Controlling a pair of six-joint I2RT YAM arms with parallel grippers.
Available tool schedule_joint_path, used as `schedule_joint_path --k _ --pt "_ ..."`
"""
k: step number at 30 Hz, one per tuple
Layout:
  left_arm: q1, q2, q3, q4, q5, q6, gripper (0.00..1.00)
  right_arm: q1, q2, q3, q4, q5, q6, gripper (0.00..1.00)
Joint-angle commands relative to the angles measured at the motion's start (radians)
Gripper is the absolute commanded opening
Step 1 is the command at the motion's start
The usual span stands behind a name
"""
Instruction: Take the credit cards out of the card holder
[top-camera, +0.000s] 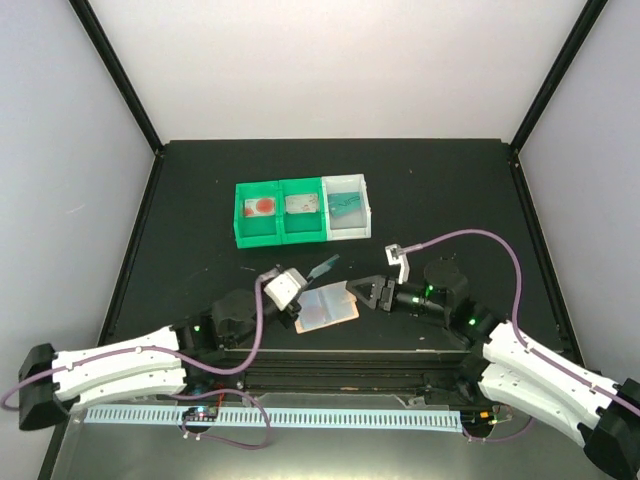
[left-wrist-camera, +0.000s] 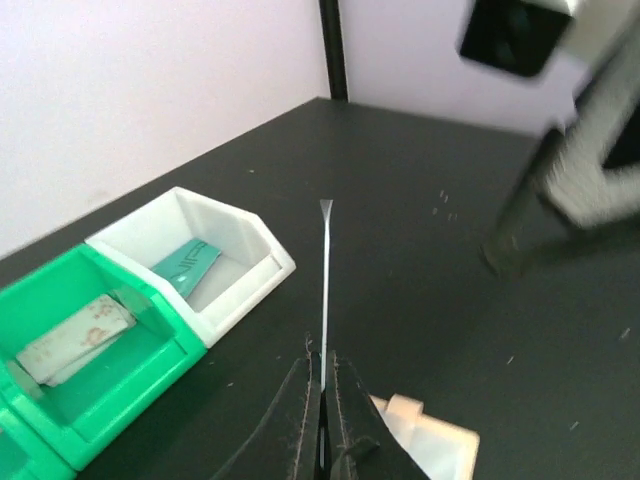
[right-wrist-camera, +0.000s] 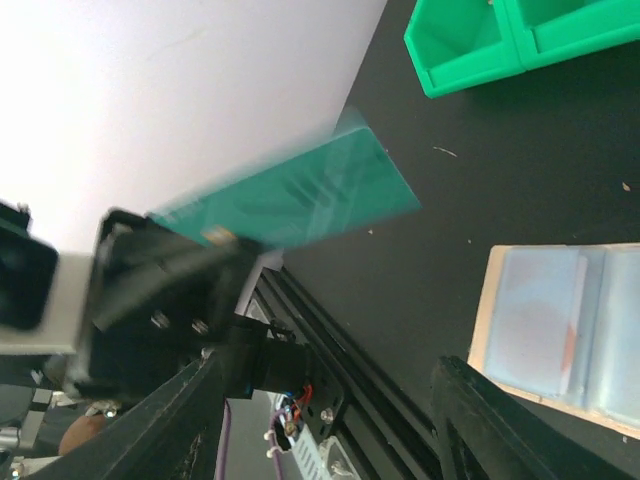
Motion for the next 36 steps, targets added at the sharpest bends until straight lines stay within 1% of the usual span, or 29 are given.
schedule_joint_path --k 1,5,7,10,12,17,20,23,28,33,36 --pt "0.111 -0.091 -0.005 -0.017 0.244 -0.238 0.01 0.002 -0.024 -0.073 0.133 -0.004 -0.031 0.57" --pt "0.169 -0.163 -0.010 -0.004 0.338 -0.366 0.02 0.002 -0.023 -0.112 0.251 -0.035 0.004 0.56" --pt "0.176 -0.191 -0.015 0.008 0.345 -0.449 0.02 0.002 -0.022 -0.123 0.301 -0.044 0.021 0.56" --pt "0.189 -0.211 -0.012 -0.003 0.342 -0.618 0.02 0.002 -0.021 -0.135 0.380 -0.062 0.046 0.57" --pt "0.191 -0.209 -0.014 0.013 0.373 -0.707 0.01 0.001 -0.016 -0.140 0.441 -0.076 0.066 0.59" --pt "0.191 -0.194 -0.033 0.086 0.428 -0.861 0.02 0.002 0.003 -0.142 0.499 -0.100 0.097 0.59" --pt "0.191 -0.187 -0.069 0.174 0.459 -0.946 0.01 0.002 0.012 -0.144 0.510 -0.099 0.109 0.57" --pt "0.191 -0.171 -0.095 0.239 0.491 -0.993 0.02 0.003 0.018 -0.148 0.502 -0.084 0.115 0.57" --pt "0.191 -0.143 -0.095 0.255 0.514 -1.021 0.01 0.003 0.027 -0.162 0.510 -0.076 0.135 0.57" --pt "0.192 -0.125 -0.113 0.310 0.522 -1.055 0.01 0.003 0.035 -0.175 0.531 -0.082 0.155 0.51" --pt "0.191 -0.119 -0.132 0.341 0.514 -1.076 0.02 0.004 0.032 -0.190 0.543 -0.077 0.165 0.43"
